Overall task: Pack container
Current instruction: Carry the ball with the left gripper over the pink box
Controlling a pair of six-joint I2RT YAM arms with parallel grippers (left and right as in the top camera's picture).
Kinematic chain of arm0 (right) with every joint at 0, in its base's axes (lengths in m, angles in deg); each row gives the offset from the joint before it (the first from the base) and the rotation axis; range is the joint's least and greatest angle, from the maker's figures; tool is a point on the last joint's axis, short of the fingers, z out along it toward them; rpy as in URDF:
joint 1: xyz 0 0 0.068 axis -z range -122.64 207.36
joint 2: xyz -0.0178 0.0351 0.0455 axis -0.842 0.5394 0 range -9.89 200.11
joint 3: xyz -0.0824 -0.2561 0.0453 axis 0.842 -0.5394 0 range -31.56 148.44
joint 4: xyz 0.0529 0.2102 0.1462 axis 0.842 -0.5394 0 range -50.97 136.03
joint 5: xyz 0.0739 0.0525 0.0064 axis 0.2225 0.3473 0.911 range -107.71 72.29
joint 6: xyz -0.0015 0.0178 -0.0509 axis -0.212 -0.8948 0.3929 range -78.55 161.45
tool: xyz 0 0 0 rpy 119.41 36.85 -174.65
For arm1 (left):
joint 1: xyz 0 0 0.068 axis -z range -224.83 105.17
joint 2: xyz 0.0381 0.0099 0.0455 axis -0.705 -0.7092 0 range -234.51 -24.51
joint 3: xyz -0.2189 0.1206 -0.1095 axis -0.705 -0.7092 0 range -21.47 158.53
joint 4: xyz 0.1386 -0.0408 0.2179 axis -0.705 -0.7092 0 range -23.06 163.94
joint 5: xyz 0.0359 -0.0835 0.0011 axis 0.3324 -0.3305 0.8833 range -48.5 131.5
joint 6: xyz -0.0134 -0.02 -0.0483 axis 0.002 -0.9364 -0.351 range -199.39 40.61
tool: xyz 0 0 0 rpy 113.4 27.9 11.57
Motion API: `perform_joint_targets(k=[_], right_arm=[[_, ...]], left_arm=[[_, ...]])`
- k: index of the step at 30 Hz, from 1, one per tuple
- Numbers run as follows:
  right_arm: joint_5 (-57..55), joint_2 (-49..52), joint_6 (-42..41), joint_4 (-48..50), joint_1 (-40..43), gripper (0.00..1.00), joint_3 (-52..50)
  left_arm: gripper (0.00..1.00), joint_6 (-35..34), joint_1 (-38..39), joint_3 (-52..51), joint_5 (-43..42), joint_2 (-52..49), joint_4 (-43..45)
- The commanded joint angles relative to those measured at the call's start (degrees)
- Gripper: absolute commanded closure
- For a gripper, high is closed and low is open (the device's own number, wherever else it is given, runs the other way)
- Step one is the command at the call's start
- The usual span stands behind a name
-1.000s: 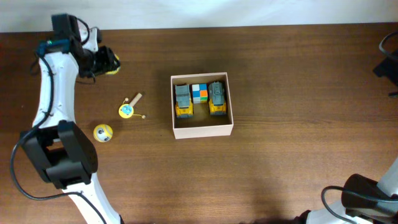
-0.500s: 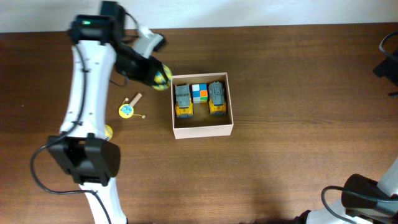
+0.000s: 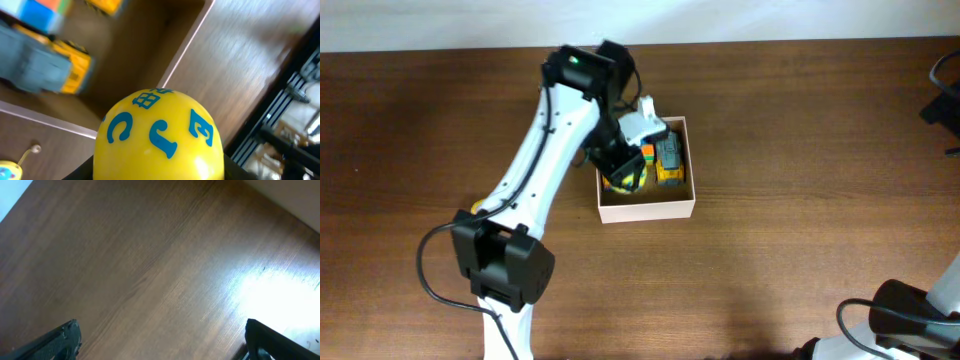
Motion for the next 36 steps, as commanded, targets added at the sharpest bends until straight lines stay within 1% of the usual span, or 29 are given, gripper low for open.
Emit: perform_joint_targets(k=[1, 4, 8, 15, 22, 23, 24, 25, 32, 36], right_arm=[[-0.9, 0.3, -0.7, -0.3, 0.2, 0.01, -0.2], [-0.9, 0.3, -0.7, -0.3, 0.2, 0.01, -0.2], [-0.9, 0.3, -0.7, -0.3, 0.2, 0.01, -0.2], [-0.9, 0.3, -0.7, -0.3, 0.2, 0.01, -0.2], [-0.9, 0.3, -0.7, -0.3, 0.2, 0.01, -0.2], [-0.9, 0.3, -0.7, -0.3, 0.2, 0.01, -0.2], [-0.9, 0.3, -0.7, -0.3, 0.2, 0.01, -0.2], [-0.9, 0.3, -0.7, -0.3, 0.2, 0.01, -0.2], [-0.9, 0.3, -0.7, -0.3, 0.2, 0.01, -0.2], [-0.9, 0.3, -0.7, -0.3, 0.2, 0.01, -0.2]], left_arm=[[0.6, 1.2, -0.3, -4.8, 3.3, 0.0, 1.2], [0.6, 1.2, -0.5, -9.1, 3.5, 0.0, 3.0], [0.6, 1.2, -0.7, -13.7, 4.5, 0.0, 7.9], [0.6, 1.2, -0.7, -17.5, 5.9, 0.0, 14.5], [0.6, 1.2, -0.7, -17.6, 7.2, 0.0, 14.9], [0.6, 1.1, -0.7, -17.6, 7.4, 0.0, 14.9], [0.56, 1.2, -0.7, -17.6, 7.4, 0.0, 14.9], [0.55, 1.2, -0.7, -17.6, 7.6, 0.0, 14.9], [0.53, 1.0, -0.7, -17.3, 7.6, 0.0, 15.6], [0.46, 0.5, -0.7, -15.8, 7.5, 0.0, 15.4]])
